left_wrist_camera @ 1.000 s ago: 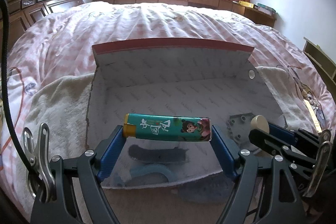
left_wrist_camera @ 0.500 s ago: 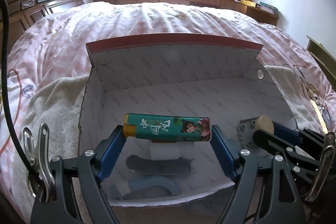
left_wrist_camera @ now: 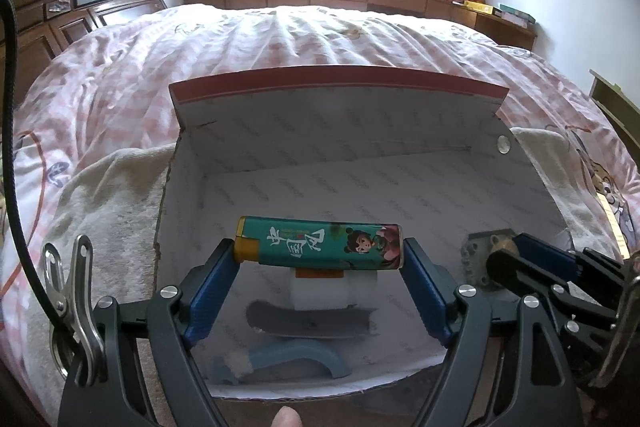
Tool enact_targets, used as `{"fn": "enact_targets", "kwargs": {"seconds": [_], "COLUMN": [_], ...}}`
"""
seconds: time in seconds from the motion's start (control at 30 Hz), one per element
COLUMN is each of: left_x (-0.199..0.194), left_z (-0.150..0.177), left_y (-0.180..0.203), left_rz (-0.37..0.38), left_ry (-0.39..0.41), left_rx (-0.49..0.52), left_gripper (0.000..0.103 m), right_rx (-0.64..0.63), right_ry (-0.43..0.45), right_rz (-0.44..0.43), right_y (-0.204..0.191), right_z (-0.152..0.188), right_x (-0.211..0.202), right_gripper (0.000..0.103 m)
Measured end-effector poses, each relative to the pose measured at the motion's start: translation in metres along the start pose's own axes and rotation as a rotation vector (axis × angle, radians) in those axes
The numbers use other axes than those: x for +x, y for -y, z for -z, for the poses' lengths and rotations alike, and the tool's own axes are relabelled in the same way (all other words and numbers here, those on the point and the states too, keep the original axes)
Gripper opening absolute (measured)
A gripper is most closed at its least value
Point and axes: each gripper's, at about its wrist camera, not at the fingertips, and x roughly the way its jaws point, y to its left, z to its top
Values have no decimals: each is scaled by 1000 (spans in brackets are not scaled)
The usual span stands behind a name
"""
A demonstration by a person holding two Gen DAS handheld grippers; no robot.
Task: Organize rigid objects
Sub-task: 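Open the right tool to drop the beige disc onto the grey plate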
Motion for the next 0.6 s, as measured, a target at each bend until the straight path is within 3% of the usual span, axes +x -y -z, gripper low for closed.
{"fn": "enact_targets", "kwargs": {"seconds": [0.27,0.6], "left_x": [-2,-11], "left_z": [2,4], "left_y": [-2,-2], "left_rz": [2,3], "left_ry": [-5,0], "left_rx": [-10,-2], "left_gripper": [82,82], "right_rx": [4,15], "right_ry": [4,13], "right_rz": [-12,-26], "right_y": [-2,-4], "right_z": [1,1], "right_x": [-3,-9], "right_gripper": [49,49]}}
